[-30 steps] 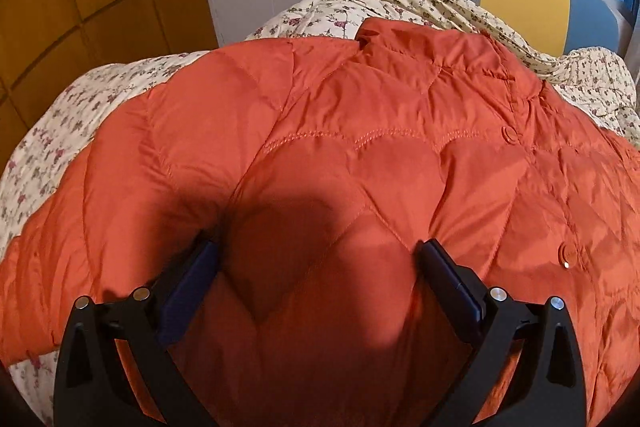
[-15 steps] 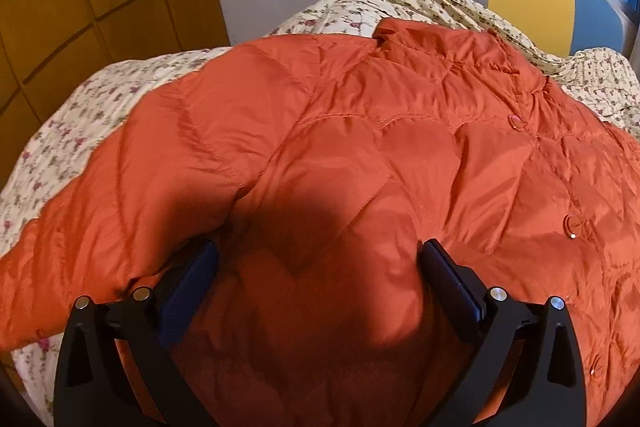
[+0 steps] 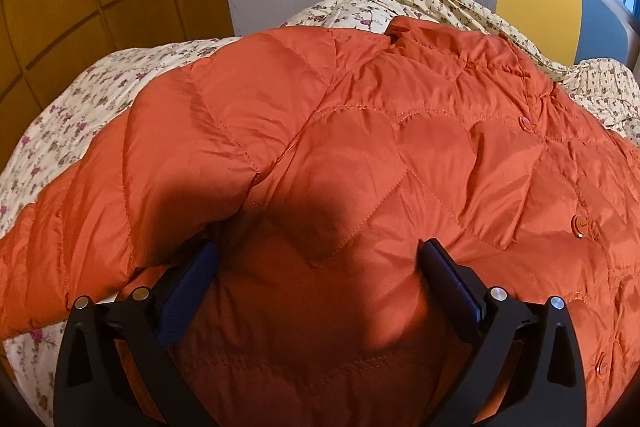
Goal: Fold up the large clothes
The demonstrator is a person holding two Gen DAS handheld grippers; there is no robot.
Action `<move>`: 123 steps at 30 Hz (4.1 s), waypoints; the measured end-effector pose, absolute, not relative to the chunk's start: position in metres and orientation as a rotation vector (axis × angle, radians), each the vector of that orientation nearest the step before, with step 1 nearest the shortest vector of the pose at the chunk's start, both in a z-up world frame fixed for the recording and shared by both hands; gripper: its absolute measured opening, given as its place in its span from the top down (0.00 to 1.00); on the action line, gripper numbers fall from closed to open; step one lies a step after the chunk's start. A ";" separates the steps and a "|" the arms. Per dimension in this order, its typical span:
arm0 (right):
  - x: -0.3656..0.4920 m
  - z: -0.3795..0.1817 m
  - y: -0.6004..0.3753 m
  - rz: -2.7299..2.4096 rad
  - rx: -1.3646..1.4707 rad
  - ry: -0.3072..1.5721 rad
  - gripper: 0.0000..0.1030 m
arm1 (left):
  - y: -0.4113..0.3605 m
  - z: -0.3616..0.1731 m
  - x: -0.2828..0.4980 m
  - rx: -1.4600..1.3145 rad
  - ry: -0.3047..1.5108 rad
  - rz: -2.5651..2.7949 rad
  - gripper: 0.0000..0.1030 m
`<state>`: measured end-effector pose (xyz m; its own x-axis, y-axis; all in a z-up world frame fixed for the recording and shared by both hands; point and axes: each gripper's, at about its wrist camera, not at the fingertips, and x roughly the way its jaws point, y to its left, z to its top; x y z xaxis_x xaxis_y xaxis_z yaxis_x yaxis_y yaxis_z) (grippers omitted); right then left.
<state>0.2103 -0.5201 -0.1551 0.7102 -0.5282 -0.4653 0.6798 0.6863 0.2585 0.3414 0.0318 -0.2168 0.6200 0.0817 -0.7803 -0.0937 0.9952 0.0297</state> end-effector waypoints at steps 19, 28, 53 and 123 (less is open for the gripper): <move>0.258 -0.153 -0.229 -0.162 -0.407 0.215 0.94 | 0.031 -0.217 0.341 -0.012 0.891 0.102 0.03; 0.253 -0.203 -0.128 0.121 -0.693 0.114 0.94 | 0.032 -0.217 0.342 -0.017 0.885 0.102 0.03; 0.247 -0.195 -0.149 0.512 -0.624 0.436 0.47 | 0.035 -0.219 0.340 -0.032 0.877 0.099 0.03; 0.354 -0.229 -0.300 -0.092 0.051 0.747 0.68 | 0.015 -0.216 0.399 -0.001 0.885 0.018 0.03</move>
<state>0.3538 -0.3004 -0.2290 0.7299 -0.0651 -0.6805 0.1013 0.9948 0.0135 0.3990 0.0152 -0.2160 0.6331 0.0158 -0.7739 -0.0163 0.9998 0.0071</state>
